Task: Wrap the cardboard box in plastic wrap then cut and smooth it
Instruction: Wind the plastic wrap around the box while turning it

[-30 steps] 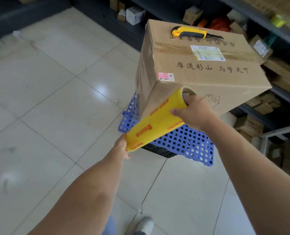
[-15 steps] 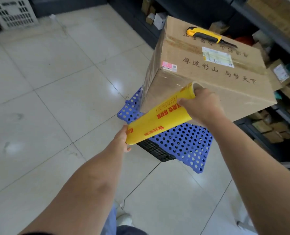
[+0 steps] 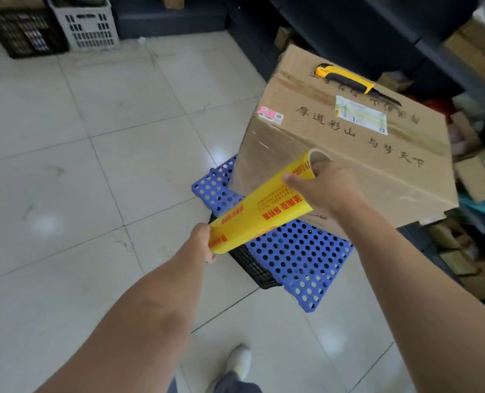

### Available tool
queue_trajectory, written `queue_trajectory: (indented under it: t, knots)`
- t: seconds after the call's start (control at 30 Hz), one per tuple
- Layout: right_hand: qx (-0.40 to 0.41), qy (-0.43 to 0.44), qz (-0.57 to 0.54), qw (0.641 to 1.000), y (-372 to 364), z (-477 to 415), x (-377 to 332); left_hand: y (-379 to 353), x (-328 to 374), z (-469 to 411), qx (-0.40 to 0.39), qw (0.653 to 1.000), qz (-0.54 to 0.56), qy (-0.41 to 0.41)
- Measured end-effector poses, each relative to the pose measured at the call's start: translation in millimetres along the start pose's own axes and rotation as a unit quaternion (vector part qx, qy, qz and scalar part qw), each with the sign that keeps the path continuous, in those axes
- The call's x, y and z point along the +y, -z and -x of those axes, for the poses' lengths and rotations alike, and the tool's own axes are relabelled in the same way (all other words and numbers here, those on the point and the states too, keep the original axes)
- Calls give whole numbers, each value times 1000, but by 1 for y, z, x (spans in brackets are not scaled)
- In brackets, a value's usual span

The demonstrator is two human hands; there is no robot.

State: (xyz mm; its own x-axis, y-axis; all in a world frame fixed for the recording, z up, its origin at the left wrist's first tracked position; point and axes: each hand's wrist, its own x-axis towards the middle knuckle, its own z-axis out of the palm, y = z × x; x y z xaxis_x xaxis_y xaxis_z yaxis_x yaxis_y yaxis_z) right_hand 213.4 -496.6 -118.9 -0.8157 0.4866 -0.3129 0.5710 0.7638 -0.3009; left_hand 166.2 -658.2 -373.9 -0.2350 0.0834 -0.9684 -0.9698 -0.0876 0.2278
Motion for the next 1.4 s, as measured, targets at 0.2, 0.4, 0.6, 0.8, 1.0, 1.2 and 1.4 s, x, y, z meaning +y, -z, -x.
queue_trajectory:
  t: [0.2, 0.4, 0.6, 0.8, 1.0, 1.2, 1.4]
  knots:
    - [-26, 103, 29, 994, 9, 1, 33, -14, -48, 12, 18, 995, 85, -43]
    - [-50, 109, -14, 993, 15, 4, 69, -18, -80, 23, -9, 985, 153, -73]
    - [17, 125, 49, 991, 26, 23, 71, -30, -94, 32, -25, 988, 131, -73]
    - [-11, 105, -4, 994, 22, 28, 81, -37, -109, 36, 14, 991, 110, -80]
    - [8, 137, 12, 990, 32, 28, 93, -49, -117, 51, -30, 983, 166, -72]
    - [-38, 192, 68, 978, 48, 13, 108, -66, -133, 54, 2, 968, 233, -88]
    - [-83, 241, 12, 967, 63, -3, 145, -108, -178, 54, 14, 947, 300, -113]
